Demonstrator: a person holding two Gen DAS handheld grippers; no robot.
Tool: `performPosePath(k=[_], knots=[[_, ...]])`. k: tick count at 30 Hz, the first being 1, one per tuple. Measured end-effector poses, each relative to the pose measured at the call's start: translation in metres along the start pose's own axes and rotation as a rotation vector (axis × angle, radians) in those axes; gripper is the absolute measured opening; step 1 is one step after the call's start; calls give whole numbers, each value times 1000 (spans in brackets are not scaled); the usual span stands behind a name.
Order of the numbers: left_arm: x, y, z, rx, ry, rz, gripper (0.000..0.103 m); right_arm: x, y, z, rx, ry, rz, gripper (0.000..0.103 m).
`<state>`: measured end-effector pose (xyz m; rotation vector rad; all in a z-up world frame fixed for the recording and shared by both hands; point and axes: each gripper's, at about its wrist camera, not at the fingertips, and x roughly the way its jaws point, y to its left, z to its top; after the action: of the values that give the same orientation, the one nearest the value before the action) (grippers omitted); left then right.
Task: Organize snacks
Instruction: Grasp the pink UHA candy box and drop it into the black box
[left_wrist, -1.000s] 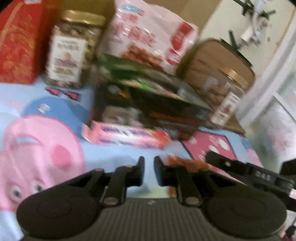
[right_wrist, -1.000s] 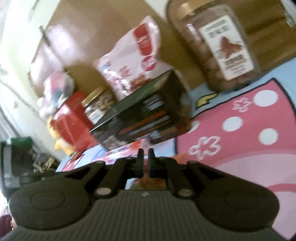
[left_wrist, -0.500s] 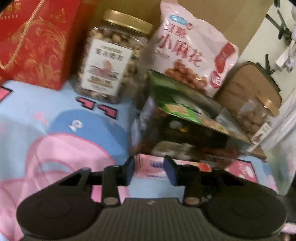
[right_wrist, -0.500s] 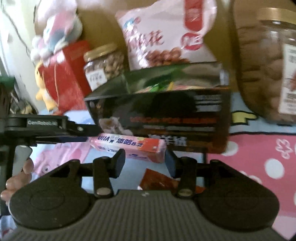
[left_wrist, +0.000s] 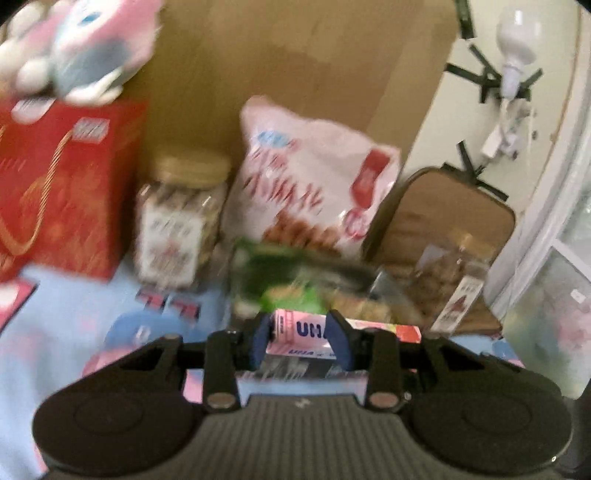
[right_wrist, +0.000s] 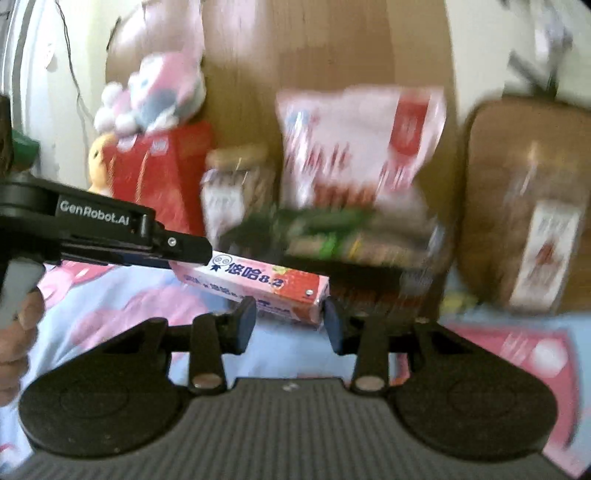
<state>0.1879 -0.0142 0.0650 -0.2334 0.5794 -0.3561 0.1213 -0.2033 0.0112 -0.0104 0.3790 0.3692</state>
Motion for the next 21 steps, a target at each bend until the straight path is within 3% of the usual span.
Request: performPosePath(k=[6,9,10,16,21], knots=[[43,-6,20,34,-2,15,37,36,-38,25,74,-5,-26,46],[55,-2,21,37,17,99,42,55,-46,24,102,33,-16,51],[52,1,19,29,15,97,42,56,-49,24,122,37,-12,51],[5,12,6,12,-21,24,42,14,-62,12,230,-17,8,51],[-29,18,-39,21,50,-18,43,-45,-78,-33,441,16,109,52]])
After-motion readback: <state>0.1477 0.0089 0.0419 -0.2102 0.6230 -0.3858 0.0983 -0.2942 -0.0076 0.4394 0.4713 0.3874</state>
